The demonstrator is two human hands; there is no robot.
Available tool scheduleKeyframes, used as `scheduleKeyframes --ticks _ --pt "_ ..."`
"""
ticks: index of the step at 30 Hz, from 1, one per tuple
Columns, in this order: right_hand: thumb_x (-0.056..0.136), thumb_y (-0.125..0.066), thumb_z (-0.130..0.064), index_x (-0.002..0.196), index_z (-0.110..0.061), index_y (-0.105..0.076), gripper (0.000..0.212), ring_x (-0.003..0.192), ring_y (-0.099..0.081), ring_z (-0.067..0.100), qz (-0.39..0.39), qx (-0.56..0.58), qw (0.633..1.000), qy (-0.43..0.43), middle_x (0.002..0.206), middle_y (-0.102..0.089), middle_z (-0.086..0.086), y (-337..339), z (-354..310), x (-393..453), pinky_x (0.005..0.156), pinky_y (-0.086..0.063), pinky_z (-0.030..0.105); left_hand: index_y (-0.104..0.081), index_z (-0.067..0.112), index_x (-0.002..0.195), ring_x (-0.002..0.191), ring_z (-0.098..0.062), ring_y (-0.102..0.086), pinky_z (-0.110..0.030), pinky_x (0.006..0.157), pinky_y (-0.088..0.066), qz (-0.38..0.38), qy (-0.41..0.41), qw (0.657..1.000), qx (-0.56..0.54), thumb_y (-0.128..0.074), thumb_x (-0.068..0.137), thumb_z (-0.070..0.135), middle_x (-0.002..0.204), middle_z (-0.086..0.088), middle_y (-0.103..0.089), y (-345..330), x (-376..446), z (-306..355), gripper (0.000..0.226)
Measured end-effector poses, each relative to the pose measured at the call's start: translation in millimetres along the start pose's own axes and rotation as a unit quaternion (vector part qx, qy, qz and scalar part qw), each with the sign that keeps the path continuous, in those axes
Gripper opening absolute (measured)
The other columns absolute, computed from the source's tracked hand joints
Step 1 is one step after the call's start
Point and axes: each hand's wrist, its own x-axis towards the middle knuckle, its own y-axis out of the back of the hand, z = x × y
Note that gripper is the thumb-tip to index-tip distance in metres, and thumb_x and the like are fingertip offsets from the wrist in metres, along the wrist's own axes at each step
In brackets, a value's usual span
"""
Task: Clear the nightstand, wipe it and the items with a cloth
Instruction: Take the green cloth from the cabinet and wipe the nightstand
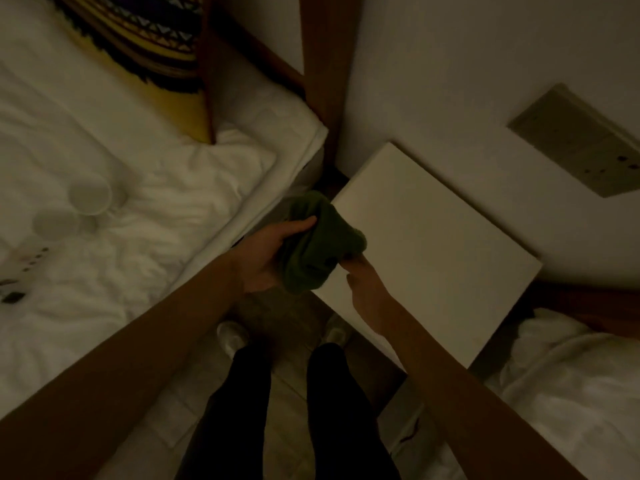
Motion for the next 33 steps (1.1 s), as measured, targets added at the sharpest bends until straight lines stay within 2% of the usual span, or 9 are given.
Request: scheduleKeyframes --ticks 4,8,12,15,19,24,27,29,33 --pt "0.105 -0.037 -0.012 0.113 -0.014 -0.063 0.027 0.101 -0.063 0.016 -0.019 0.1 0.992 -0.072 0.107 -0.068 0.002 -29 -3 3 0.092 -0.049 0.028 -0.07 0.013 0.124 0.11 -0.025 -0.07 -0.036 0.087 -0.059 -0.009 -0.019 0.998 -0.06 -0.065 0.086 0.036 0.125 -0.013 -0.07 10 -22 4 0.044" --pt "0.09 -0.055 -0.02 0.137 -0.006 -0.054 0.049 0.125 -0.058 0.034 -0.07 0.099 0.991 -0.062 0.135 -0.062 0.017 -45 4 1 0.109 -0.043 0.048 -0.062 0.017 0.13 0.111 -0.02 -0.07 -0.033 0.089 -0.059 0.022 -0.042 0.997 -0.068 -0.054 0.096 0.032 0.126 -0.006 -0.07 36 -43 8 0.038" --pt "0.085 -0.067 -0.024 0.143 -0.015 -0.052 0.061 0.124 -0.063 0.03 -0.049 0.086 0.994 -0.053 0.138 -0.063 0.011 -43 7 4 0.103 -0.052 0.049 -0.056 0.018 0.134 0.11 -0.016 -0.069 -0.03 0.087 -0.059 0.076 -0.079 0.993 -0.048 -0.045 0.104 0.027 0.123 -0.002 -0.07 74 -63 12 0.033" --pt "0.083 -0.071 -0.031 0.137 -0.02 -0.059 0.056 0.118 -0.066 0.028 -0.001 0.04 0.998 -0.05 0.132 -0.066 0.008 -50 2 7 0.089 -0.059 0.047 -0.061 0.015 0.124 0.103 -0.016 -0.071 -0.028 0.08 -0.06 0.142 -0.086 0.985 0.039 -0.048 0.103 0.031 0.124 -0.008 -0.068 108 -86 18 0.029" --pt "0.092 -0.069 -0.019 0.117 -0.017 -0.069 0.025 0.111 -0.07 0.026 0.013 -0.02 1.0 0.005 0.117 -0.074 0.007 -66 -14 12 0.081 -0.06 0.036 -0.072 0.022 0.102 0.105 -0.021 -0.069 -0.026 0.084 -0.057 0.272 -0.132 0.919 0.254 -0.063 0.096 0.033 0.107 -0.004 -0.073 149 -112 23 0.016" --pt "0.081 -0.082 -0.024 0.134 -0.037 -0.055 0.062 0.108 -0.07 0.015 0.041 -0.102 0.992 0.065 0.125 -0.067 0.003 -79 -33 13 0.09 -0.058 0.034 -0.058 0.011 0.128 0.109 -0.029 -0.068 -0.03 0.078 -0.062 0.32 -0.181 0.921 0.129 -0.08 0.081 0.022 0.12 -0.015 -0.068 176 -130 22 0.053" --pt "0.088 -0.076 -0.013 0.119 -0.04 -0.07 0.042 0.113 -0.068 0.017 -0.005 -0.213 0.969 0.129 0.118 -0.072 -0.003 -84 -41 13 0.097 -0.056 0.036 -0.045 0.025 0.135 0.104 -0.024 -0.069 -0.037 0.084 -0.061 0.316 -0.189 0.914 0.17 -0.087 0.07 0.025 0.12 -0.011 -0.064 187 -138 18 0.078" --pt "0.086 -0.076 -0.006 0.114 -0.039 -0.073 0.043 0.112 -0.067 0.01 -0.022 -0.257 0.955 0.147 0.116 -0.072 -0.01 -87 -44 12 0.1 -0.054 0.032 -0.051 0.028 0.133 0.095 -0.018 -0.071 -0.034 0.081 -0.062 0.275 -0.201 0.893 0.295 -0.087 0.065 0.035 0.115 -0.005 -0.067 189 -143 16 0.077" --pt "0.076 -0.087 -0.016 0.126 -0.031 -0.067 0.056 0.109 -0.063 0.005 -0.031 -0.415 0.892 0.178 0.117 -0.068 -0.011 -88 -49 11 0.098 -0.049 0.023 -0.069 0.022 0.122 0.097 -0.022 -0.061 -0.037 0.086 -0.05 0.226 -0.211 0.784 0.538 -0.086 0.075 0.029 0.1 0.007 -0.062 188 -139 7 0.05"
